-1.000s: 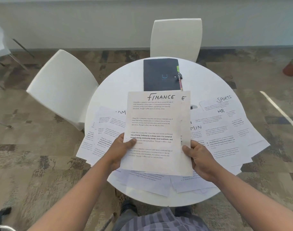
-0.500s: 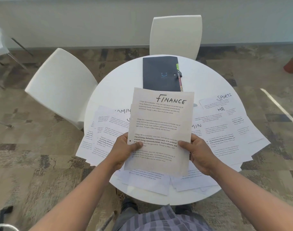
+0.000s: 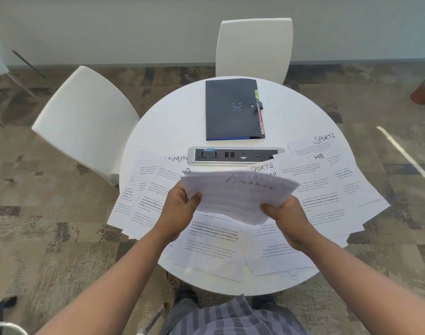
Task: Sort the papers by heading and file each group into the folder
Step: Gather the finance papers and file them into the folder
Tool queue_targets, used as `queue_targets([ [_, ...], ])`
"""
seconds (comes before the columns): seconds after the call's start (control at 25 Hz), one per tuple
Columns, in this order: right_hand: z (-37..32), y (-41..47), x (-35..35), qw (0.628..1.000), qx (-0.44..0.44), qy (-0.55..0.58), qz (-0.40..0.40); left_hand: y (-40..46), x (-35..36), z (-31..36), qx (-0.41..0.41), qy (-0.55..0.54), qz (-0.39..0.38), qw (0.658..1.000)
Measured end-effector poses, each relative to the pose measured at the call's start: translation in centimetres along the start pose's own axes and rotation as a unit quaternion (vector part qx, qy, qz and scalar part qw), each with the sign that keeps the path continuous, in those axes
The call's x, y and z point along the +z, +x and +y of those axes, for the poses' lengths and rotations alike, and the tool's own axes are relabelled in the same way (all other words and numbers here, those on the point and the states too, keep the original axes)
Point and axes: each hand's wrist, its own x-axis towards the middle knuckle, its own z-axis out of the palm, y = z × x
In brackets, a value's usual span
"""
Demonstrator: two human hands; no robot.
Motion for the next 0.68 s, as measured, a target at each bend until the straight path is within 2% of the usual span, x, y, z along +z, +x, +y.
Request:
queue_targets([
  [0.16,1.2,-0.5,-0.1,0.999,0.016,-0.037,-0.011,-0.2,0.4,-1.4,-0.002,0.05,-0.032,0.998],
  [0.44,0.8,-0.5,0.0,0.998,-0.009,-0.069,-0.008,0.0,0.7,-0.9,0.004,0.026,0.01,1.0],
  [0.68,2.5,-0.4,-0.1,0.992,0.04,-0.113,-0.023,-0.6,0.7,-2.2,-0.045,-0.007,0.023,0.999],
])
